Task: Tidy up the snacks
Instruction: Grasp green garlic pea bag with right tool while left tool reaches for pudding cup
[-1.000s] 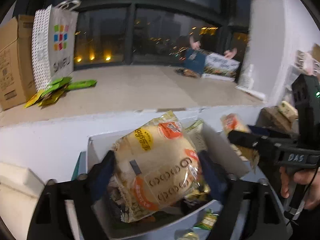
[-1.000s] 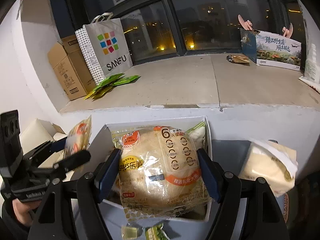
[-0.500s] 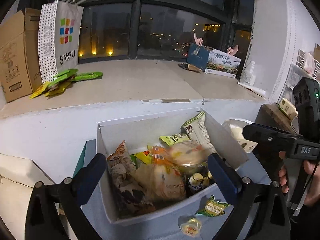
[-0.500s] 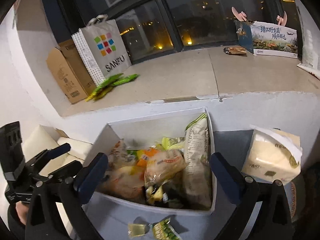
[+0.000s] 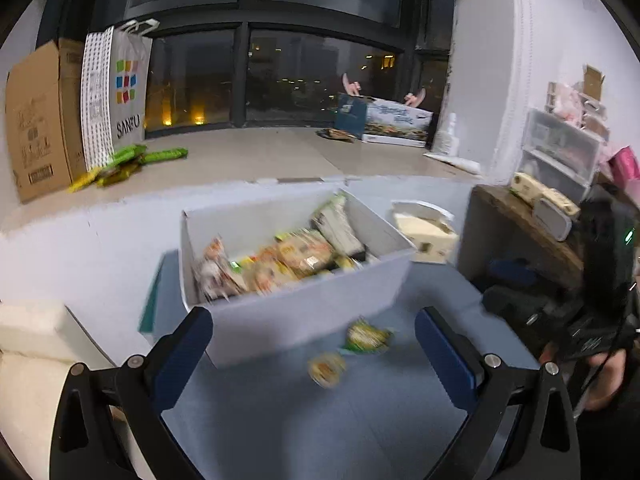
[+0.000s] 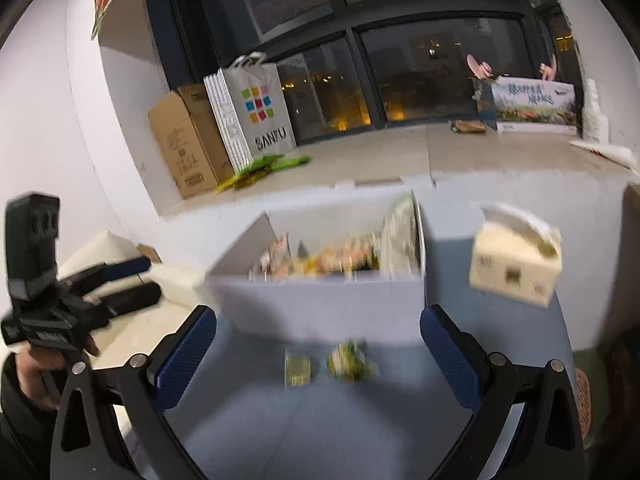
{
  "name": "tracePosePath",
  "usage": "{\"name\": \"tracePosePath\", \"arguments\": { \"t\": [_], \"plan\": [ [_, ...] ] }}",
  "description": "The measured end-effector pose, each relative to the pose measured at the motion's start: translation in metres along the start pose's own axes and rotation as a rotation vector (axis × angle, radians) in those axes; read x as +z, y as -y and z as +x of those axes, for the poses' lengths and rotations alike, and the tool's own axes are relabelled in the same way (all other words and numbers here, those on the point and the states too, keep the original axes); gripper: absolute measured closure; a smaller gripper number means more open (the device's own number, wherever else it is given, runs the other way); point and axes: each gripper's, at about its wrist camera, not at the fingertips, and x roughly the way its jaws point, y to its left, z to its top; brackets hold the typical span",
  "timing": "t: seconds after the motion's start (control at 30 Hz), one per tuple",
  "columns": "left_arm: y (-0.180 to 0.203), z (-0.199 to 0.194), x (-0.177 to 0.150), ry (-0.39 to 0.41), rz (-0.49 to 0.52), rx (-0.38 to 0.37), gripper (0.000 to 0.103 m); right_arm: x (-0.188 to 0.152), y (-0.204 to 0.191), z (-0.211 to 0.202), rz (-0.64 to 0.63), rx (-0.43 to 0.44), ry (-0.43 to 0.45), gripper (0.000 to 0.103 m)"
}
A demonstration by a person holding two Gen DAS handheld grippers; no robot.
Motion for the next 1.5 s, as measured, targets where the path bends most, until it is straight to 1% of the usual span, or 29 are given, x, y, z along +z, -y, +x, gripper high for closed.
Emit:
{"name": "tracePosePath", "arguments": {
  "t": [0.13,0.27,0.37,0.47,0.53,0.6,0.67,0.7,0.73,0.83,0.93,1.07,1.17,1.23,1.27,1.3,1.33,1.37,1.47,1.5],
  "plan": [
    [0.009,-0.014,-0.032,-0.017,-0.044,-0.025,0.000,-0.040,-0.003,-0.013,-0.002,-0.015,-0.031,0.000],
    [0.020,-0.026,-0.065,-0.029,-0.076,-0.069,0.000,-0.072,0.000,-0.023,0.058,-0.016,-0.055,0.000],
    [0.029,-0.032,-0.084,-0.035,-0.086,-0.087,0.000,-0.088,0.003,-0.025,0.090,-0.019,-0.080,0.000],
    [0.035,-0.034,-0.094,-0.041,-0.077,-0.085,0.000,-0.095,0.004,-0.021,0.084,-0.034,-0.099,0.000],
    [0.037,-0.033,-0.098,-0.051,-0.071,-0.081,0.000,-0.096,0.003,-0.014,0.065,-0.056,-0.118,0.000],
    [0.038,-0.032,-0.099,-0.057,-0.067,-0.078,0.000,-0.094,0.000,-0.006,0.031,-0.054,-0.134,0.000],
    [0.039,-0.031,-0.099,-0.061,-0.069,-0.079,0.000,-0.092,-0.002,0.009,-0.030,-0.086,-0.164,0.000],
    [0.039,-0.031,-0.100,-0.062,-0.069,-0.078,0.000,-0.089,-0.003,0.020,-0.072,-0.116,-0.190,0.000],
    [0.039,-0.030,-0.099,-0.065,-0.068,-0.079,0.000,-0.087,-0.003,0.028,-0.099,-0.129,-0.202,0.000],
    [0.038,-0.028,-0.101,-0.073,-0.069,-0.073,0.000,-0.075,-0.003,0.057,-0.177,-0.159,-0.229,0.000],
    [0.035,-0.025,-0.103,-0.083,-0.075,-0.066,0.000,-0.063,-0.005,0.089,-0.234,-0.170,-0.254,0.000],
    [0.028,-0.026,-0.105,-0.087,-0.092,-0.055,0.000,-0.054,-0.001,0.133,-0.264,-0.202,-0.309,0.000],
    [0.023,-0.026,-0.107,-0.089,-0.100,-0.045,0.000,-0.051,0.006,0.158,-0.245,-0.192,-0.340,0.000],
    [0.020,-0.026,-0.108,-0.090,-0.107,-0.040,0.000,-0.052,0.009,0.169,-0.242,-0.201,-0.357,0.010],
    [0.019,-0.026,-0.108,-0.091,-0.109,-0.040,0.000,-0.052,0.010,0.173,-0.239,-0.199,-0.361,0.031],
    [0.018,-0.025,-0.109,-0.094,-0.112,-0.037,0.000,-0.053,0.011,0.176,-0.237,-0.194,-0.371,0.056],
    [0.017,-0.025,-0.109,-0.097,-0.114,-0.035,0.000,-0.055,0.013,0.181,-0.228,-0.186,-0.395,0.059],
    [0.017,-0.025,-0.110,-0.097,-0.115,-0.034,0.000,-0.057,0.014,0.184,-0.223,-0.193,-0.417,0.060],
    [0.015,-0.024,-0.110,-0.096,-0.116,-0.035,0.000,-0.058,0.018,0.176,-0.189,-0.159,-0.402,0.061],
    [0.014,-0.023,-0.110,-0.097,-0.116,-0.036,0.000,-0.057,0.018,0.168,-0.180,-0.155,-0.380,0.061]
  ]
}}
